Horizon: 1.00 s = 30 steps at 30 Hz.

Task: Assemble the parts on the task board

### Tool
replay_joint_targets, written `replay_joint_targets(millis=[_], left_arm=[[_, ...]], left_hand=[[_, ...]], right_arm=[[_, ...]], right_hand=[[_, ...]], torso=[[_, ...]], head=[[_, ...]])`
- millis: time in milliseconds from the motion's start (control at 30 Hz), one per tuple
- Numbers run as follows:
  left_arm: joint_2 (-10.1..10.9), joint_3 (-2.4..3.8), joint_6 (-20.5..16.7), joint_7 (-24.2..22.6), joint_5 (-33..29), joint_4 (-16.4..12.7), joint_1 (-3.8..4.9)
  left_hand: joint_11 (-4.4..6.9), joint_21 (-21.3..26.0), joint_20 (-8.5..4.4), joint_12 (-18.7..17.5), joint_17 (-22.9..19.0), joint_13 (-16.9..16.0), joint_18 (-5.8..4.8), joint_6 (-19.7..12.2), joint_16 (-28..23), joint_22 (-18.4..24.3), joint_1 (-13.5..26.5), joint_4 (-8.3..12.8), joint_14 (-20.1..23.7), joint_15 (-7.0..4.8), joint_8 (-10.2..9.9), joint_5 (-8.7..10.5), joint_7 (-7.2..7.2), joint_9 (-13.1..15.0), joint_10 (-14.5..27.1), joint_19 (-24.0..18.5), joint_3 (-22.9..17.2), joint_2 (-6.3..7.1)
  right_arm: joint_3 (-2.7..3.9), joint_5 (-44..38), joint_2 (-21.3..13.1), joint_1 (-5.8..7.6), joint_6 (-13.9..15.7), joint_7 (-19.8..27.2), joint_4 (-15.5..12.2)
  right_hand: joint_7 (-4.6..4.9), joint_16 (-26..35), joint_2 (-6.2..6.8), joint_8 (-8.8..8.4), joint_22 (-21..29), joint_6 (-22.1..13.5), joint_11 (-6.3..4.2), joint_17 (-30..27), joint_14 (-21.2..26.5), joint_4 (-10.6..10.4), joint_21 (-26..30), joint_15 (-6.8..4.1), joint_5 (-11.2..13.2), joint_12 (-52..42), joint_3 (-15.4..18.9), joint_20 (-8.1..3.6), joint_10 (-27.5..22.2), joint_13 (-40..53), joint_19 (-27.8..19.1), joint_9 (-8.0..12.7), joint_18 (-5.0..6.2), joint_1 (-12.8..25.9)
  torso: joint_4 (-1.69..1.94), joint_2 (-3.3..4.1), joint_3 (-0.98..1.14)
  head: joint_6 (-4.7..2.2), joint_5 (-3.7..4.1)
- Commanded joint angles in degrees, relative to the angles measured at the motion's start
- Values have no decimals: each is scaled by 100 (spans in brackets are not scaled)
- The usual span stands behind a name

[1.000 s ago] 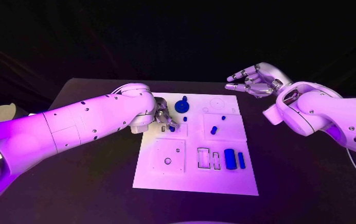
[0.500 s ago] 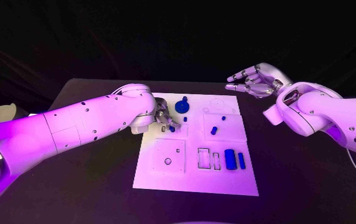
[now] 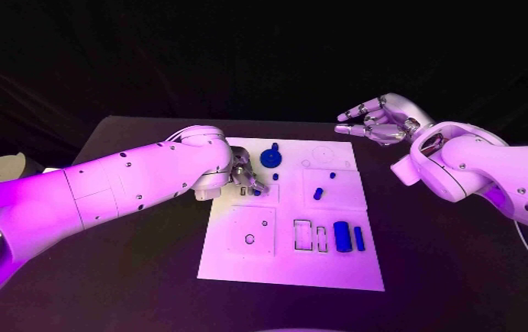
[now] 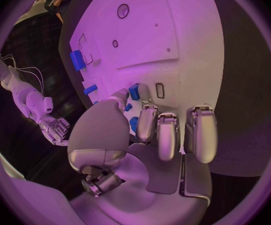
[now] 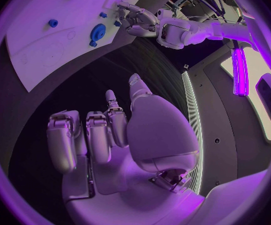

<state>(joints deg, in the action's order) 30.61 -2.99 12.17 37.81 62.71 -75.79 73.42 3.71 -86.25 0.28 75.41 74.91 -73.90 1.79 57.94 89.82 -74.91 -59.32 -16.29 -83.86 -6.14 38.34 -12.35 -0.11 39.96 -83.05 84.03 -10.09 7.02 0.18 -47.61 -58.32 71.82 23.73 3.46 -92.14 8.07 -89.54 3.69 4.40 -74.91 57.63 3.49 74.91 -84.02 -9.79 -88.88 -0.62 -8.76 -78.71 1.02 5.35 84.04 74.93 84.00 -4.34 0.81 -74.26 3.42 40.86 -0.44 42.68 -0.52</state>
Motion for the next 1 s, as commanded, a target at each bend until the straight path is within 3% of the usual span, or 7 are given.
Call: replay_joint_targets(millis=[33,400,500,533,600,767,1000], left_arm=[[7,8,25,13,31,-33,-1],[56,19,1,13,40,4,1],[100,68,-97,6,16,-36,2],[115,85,-147,3,-5,-50,4],[154,119,-260,-5,-80,-84,19],[256,213,-401,-20,-384,-189,110],[369,320,-260,-39,-770,-196,263]], left_hand=[[14,-25,-32,33,1509,-8,-30,38,18,-890,9,-8,-614,-38,38,21,-19,5,-41,290,34,-44],[15,-28,-33,34,1509,-10,-31,40,18,-895,-5,-10,-614,-39,38,22,-19,5,-43,293,48,-59],[12,-11,-35,5,1509,20,-24,30,18,-868,27,-27,-614,-40,35,34,-13,2,-30,279,148,-34],[7,6,-36,-38,1509,65,-17,9,18,-841,75,-33,-614,-38,27,69,-5,0,-6,265,243,2],[-9,51,-33,-150,1509,183,0,-56,18,-768,157,-32,-614,-32,13,386,15,-1,65,228,470,19],[-45,133,-9,-312,1509,369,28,-190,18,-651,174,-52,-614,-10,24,753,57,17,186,172,1075,-43],[-90,257,14,-459,1509,537,71,-342,18,-469,81,-62,-614,19,-51,881,114,-26,306,81,1415,0]], right_arm=[[0,-9,14,-3,-81,37,5],[-4,-8,24,-4,-107,30,20],[-6,-8,32,-4,-111,31,34],[-6,-8,34,-4,-112,30,39],[-7,-7,39,-4,-113,29,49],[-11,-7,61,-7,-115,27,75],[-15,-3,110,-35,-125,26,125]], right_hand=[[4,31,-7,-19,-1244,4,-27,1397,-570,3,36,-26,12,16,17,-11,128,938,441,-6,-12,49],[3,32,-12,-18,-1244,5,-27,1395,-569,-3,36,-27,-2,12,32,-11,130,940,441,-7,-12,52],[3,32,-12,-18,-1244,5,-27,1395,-569,-3,36,-27,-2,12,32,-11,130,940,441,-7,-12,52],[3,32,-12,-18,-1244,5,-27,1395,-569,-3,36,-27,-2,12,32,-11,130,940,441,-7,-12,52],[3,32,-12,-18,-1244,5,-27,1395,-569,-3,36,-27,-2,12,32,-11,130,940,441,-7,-12,52],[3,32,-14,-18,-1241,5,-27,1396,-569,-8,38,-27,-7,12,41,-11,130,940,439,-7,-12,56],[3,32,-14,-18,-1241,5,-27,1396,-569,-8,38,-27,-7,12,41,-11,130,940,439,-7,-12,56]], torso=[[7,-3,0],[-5,1,-5],[-8,7,-8],[-13,7,-9],[-14,7,-8],[-7,5,-3],[1,0,0]], head=[[-8,-3],[-33,2],[-44,13],[-43,11],[-32,8],[-48,10],[-56,-7]])
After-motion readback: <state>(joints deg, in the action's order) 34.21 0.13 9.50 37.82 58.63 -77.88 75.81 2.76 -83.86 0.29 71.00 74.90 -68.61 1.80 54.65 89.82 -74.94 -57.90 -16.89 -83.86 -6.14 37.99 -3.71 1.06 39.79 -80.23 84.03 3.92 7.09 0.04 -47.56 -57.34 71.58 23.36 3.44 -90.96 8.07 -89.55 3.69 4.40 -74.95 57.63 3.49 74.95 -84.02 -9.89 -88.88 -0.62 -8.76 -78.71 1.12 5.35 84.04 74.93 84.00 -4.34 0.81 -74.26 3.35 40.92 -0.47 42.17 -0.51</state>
